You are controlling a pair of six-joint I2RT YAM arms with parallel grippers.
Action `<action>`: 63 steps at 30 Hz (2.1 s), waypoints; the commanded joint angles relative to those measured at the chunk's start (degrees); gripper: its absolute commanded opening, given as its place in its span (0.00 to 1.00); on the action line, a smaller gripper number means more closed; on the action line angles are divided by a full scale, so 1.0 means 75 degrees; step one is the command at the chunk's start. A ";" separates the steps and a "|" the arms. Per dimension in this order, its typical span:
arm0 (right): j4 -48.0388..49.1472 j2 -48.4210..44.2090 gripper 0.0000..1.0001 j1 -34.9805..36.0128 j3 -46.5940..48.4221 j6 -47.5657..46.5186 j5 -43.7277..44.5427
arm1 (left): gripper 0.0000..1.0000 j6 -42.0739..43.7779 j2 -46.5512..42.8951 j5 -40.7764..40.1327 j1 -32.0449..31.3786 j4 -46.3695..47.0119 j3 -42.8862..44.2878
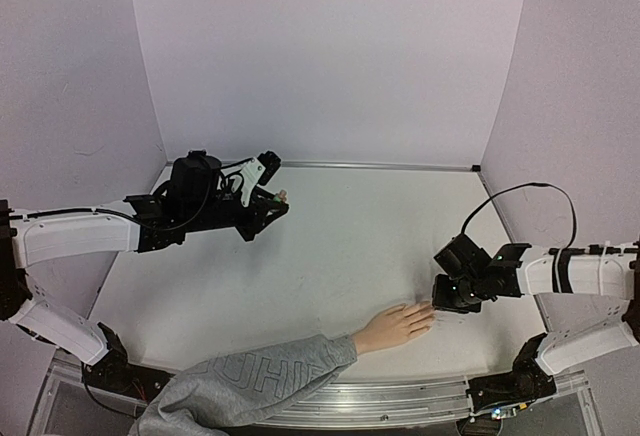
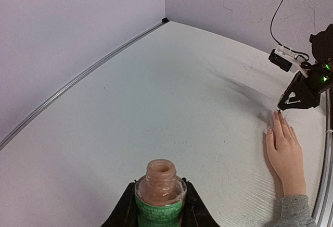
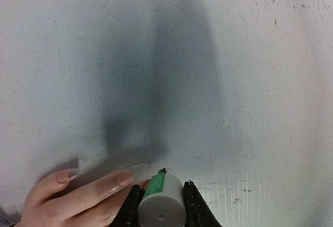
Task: Paint the nails
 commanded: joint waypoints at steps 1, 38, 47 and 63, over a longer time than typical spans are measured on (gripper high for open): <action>-0.0215 0.0022 0.00 -0.0017 -0.0007 0.0179 0.0375 | 0.00 0.0051 -0.0123 -0.0099 0.0042 0.0479 0.0203; -0.0454 -0.0863 0.00 -0.0013 0.0080 -0.0330 -0.0277 | 0.00 -0.0162 -0.0633 -0.0042 0.0041 0.0479 -0.0063; -0.0246 -0.0614 0.00 -0.0018 -0.0008 -0.0321 -0.0258 | 0.00 -0.0152 -0.0552 -0.0074 0.0042 0.0485 -0.0040; -0.0133 -0.0254 0.00 -0.0017 -0.0027 -0.0269 -0.0075 | 0.00 -0.0094 -0.0463 -0.0087 0.0039 0.0481 0.0041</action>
